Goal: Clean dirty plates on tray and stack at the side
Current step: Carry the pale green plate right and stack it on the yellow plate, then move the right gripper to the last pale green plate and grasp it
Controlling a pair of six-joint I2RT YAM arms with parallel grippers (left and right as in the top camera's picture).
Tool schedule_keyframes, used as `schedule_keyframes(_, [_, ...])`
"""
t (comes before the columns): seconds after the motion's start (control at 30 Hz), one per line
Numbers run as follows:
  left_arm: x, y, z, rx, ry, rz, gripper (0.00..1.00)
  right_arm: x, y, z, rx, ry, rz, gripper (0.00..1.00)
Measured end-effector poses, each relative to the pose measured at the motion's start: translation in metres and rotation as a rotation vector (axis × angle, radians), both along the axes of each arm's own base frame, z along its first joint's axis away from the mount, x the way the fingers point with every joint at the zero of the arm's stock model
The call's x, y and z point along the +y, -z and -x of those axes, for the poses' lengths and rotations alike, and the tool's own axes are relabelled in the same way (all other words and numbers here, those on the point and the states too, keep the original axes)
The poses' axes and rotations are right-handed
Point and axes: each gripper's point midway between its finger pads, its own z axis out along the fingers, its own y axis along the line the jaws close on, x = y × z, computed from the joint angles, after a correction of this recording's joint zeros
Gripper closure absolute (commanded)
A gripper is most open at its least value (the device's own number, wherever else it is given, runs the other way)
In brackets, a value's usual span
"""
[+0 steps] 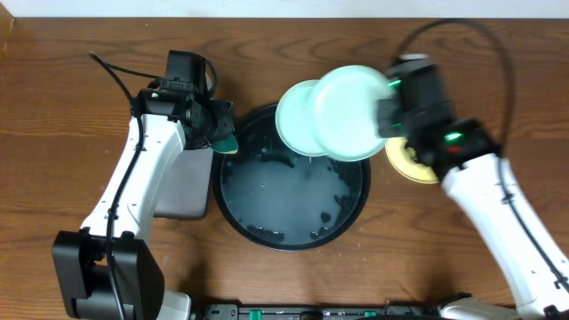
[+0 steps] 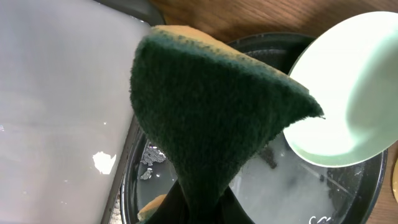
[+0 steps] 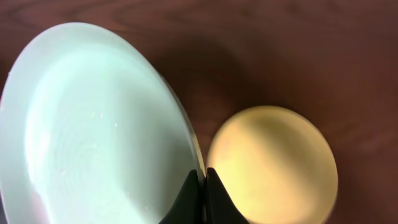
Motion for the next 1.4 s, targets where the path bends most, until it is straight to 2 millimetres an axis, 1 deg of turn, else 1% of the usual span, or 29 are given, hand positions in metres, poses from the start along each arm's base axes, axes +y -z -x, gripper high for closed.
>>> schedule_keyframes(0.17, [0.0, 0.0, 0.0, 0.0, 0.0, 0.0, 0.92, -0.077, 0.013, 0.006, 0.09, 0.194, -0.088, 0.99])
schedule_keyframes(0.23, [0.0, 0.0, 0.0, 0.0, 0.0, 0.0, 0.93, -0.109, 0.016, 0.011, 0.112, 0.282, -0.101, 0.99])
schedule_keyframes(0.3, [0.0, 0.0, 0.0, 0.0, 0.0, 0.0, 0.92, -0.136, 0.02, 0.019, 0.133, 0.361, -0.103, 0.99])
schedule_keyframes(0.4, [0.0, 0.0, 0.0, 0.0, 0.0, 0.0, 0.92, -0.17, 0.023, 0.03, 0.152, 0.46, -0.093, 0.99])
schedule_keyframes(0.47, [0.0, 0.0, 0.0, 0.0, 0.0, 0.0, 0.92, -0.181, 0.027, 0.032, 0.162, 0.493, -0.088, 0.99])
schedule_keyframes(0.5, [0.0, 0.0, 0.0, 0.0, 0.0, 0.0, 0.92, -0.182, 0.029, 0.032, 0.167, 0.498, -0.085, 0.99])
schedule_keyframes(0.63, [0.0, 0.0, 0.0, 0.0, 0.0, 0.0, 0.93, -0.185, 0.053, 0.025, 0.228, 0.504, -0.082, 0.99])
schedule_keyframes(0.83, [0.0, 0.0, 0.0, 0.0, 0.0, 0.0, 0.92, -0.188, 0.102, 0.022, 0.364, 0.512, -0.07, 0.99])
schedule_keyframes(0.87, [0.0, 0.0, 0.0, 0.0, 0.0, 0.0, 0.93, -0.188, 0.11, 0.022, 0.386, 0.513, -0.068, 0.96])
schedule_keyframes(0.9, [0.0, 0.0, 0.0, 0.0, 0.0, 0.0, 0.92, -0.188, 0.12, 0.023, 0.414, 0.513, -0.068, 0.87])
schedule_keyframes(0.93, [0.0, 0.0, 0.0, 0.0, 0.0, 0.0, 0.92, -0.187, 0.125, 0.023, 0.429, 0.51, -0.071, 0.79])
schedule_keyframes(0.97, [0.0, 0.0, 0.0, 0.0, 0.0, 0.0, 0.92, -0.186, 0.128, 0.023, 0.436, 0.507, -0.074, 0.76])
schedule_keyframes(1.07, [0.0, 0.0, 0.0, 0.0, 0.0, 0.0, 0.93, -0.18, 0.129, 0.02, 0.437, 0.486, -0.098, 0.71])
schedule_keyframes(1.13, [0.0, 0.0, 0.0, 0.0, 0.0, 0.0, 0.92, -0.172, 0.129, 0.016, 0.429, 0.444, -0.122, 0.67])
schedule_keyframes(1.23, [0.0, 0.0, 0.0, 0.0, 0.0, 0.0, 0.92, -0.15, 0.128, 0.011, 0.432, 0.345, -0.176, 0.66])
schedule_keyframes(1.3, [0.0, 0.0, 0.0, 0.0, 0.0, 0.0, 0.92, -0.132, 0.124, 0.005, 0.424, 0.265, -0.213, 0.66])
schedule_keyframes(1.4, [0.0, 0.0, 0.0, 0.0, 0.0, 0.0, 0.93, -0.099, 0.109, -0.01, 0.386, 0.138, -0.245, 0.6])
